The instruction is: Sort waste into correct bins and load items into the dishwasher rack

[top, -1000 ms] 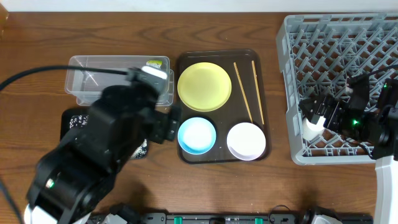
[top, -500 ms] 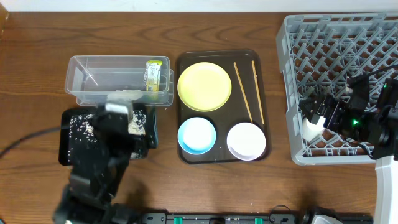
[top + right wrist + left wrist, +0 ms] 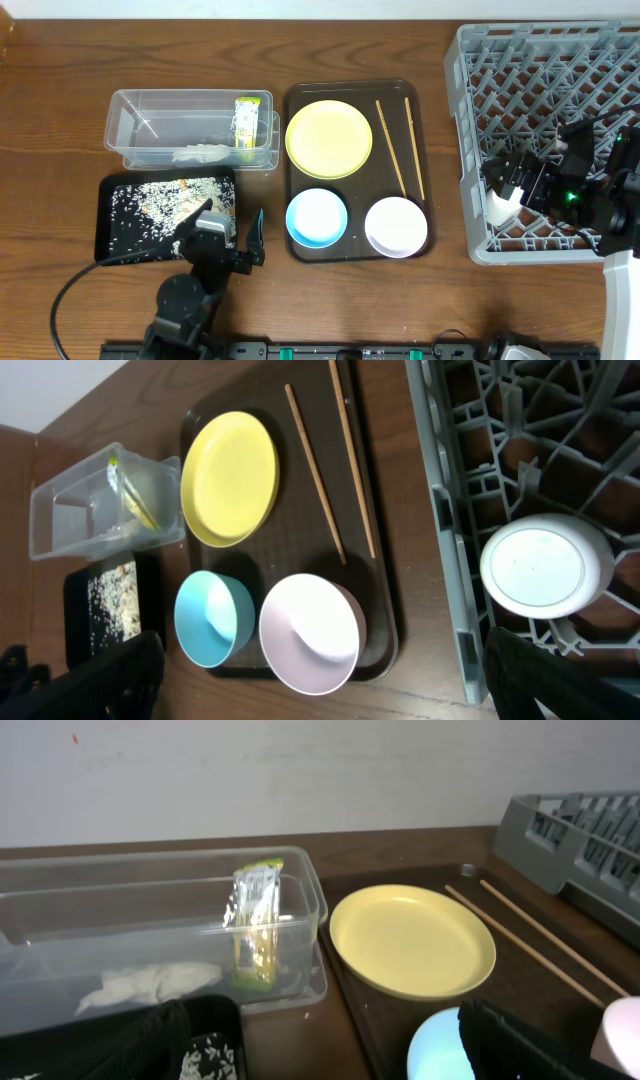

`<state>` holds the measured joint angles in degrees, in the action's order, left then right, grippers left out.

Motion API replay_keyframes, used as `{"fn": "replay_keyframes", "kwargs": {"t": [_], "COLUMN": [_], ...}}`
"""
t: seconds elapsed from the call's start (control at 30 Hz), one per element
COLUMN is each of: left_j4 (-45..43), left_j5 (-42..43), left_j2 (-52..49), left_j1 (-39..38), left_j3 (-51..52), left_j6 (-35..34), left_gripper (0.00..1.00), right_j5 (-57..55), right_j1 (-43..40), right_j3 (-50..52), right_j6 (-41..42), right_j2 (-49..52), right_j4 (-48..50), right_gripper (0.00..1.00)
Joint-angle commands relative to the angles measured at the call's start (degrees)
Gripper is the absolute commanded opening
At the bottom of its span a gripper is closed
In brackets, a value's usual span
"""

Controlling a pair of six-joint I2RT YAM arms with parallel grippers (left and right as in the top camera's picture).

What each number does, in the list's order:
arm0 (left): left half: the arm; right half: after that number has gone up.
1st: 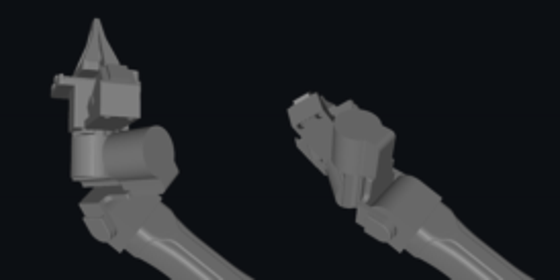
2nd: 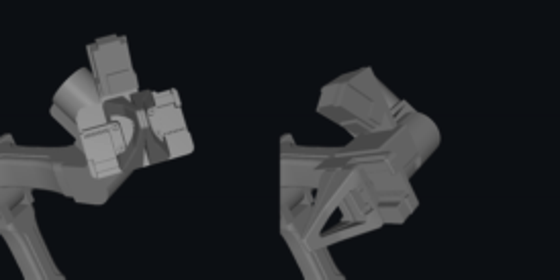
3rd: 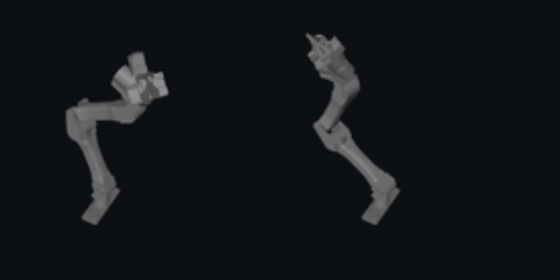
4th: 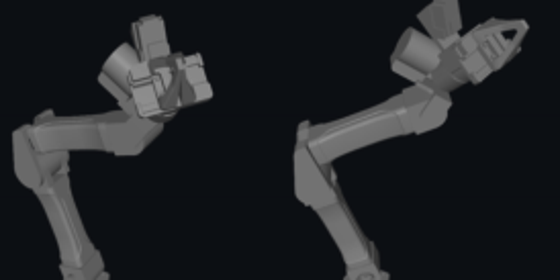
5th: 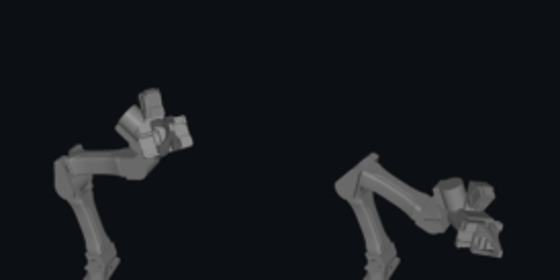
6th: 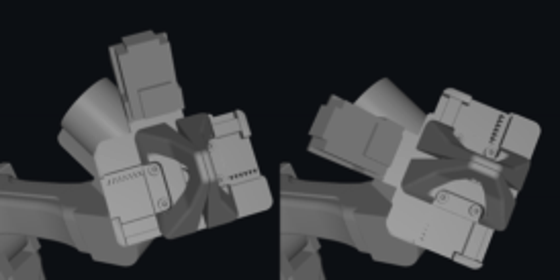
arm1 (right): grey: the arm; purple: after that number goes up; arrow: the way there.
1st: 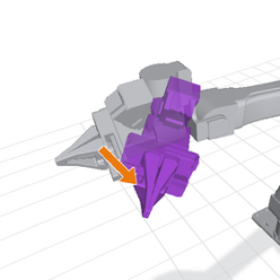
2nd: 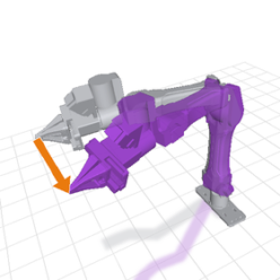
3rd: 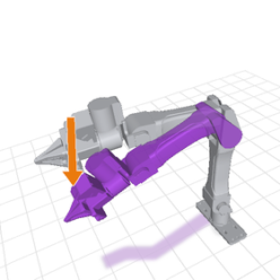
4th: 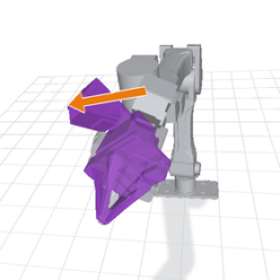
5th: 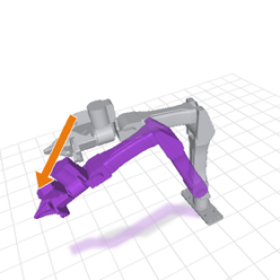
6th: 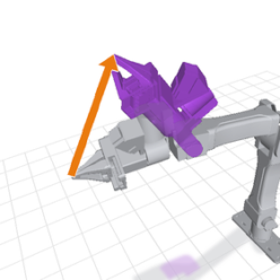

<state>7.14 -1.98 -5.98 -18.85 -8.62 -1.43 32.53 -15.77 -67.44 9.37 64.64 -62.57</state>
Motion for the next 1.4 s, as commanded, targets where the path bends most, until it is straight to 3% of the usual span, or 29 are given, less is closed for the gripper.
{"fn": "replay_keyframes", "kwargs": {"t": [0.0, 0.2, 1.1, 1.23, 1.3, 1.37], "left_j4": [-0.63, -3.17, -3.19, -3.19, -3.19, -3.19], "left_j5": [0.07, 0.07, 0.07, 0.07, 0.07, 0.07], "left_j2": [3.52, 5.90, 5.75, 5.75, 5.75, 5.75], "left_j1": [0.31, 0.31, 0.31, 0.31, 0.31, 0.31], "left_j3": [2.51, 8.44, 8.39, 8.39, 8.39, 8.39], "left_j6": [0.55, 0.55, 0.55, 0.55, 0.55, 0.55], "left_gripper": [0.88, 0.88, 0.88, 0.88, 0.88, 0.88], "right_j5": [0.24, 0.24, 0.24, 0.42, 3.23, 9.75], "right_j1": [0.42, 0.42, 0.42, 0.42, 0.57, 2.43], "right_j3": [-0.37, -0.37, -0.37, -0.37, -0.37, -0.37], "right_j6": [-0.87, -0.87, -0.87, 3.72, 5.79, 1.31], "right_j2": [-0.15, -0.15, -0.13, -0.13, -0.13, 0.13], "right_j4": [-0.04, -0.07, 0.13, 3.08, 3.91, 4.44], "right_gripper": [0.99, 0.99, 0.99, 0.99, 0.99, 0.97]}}
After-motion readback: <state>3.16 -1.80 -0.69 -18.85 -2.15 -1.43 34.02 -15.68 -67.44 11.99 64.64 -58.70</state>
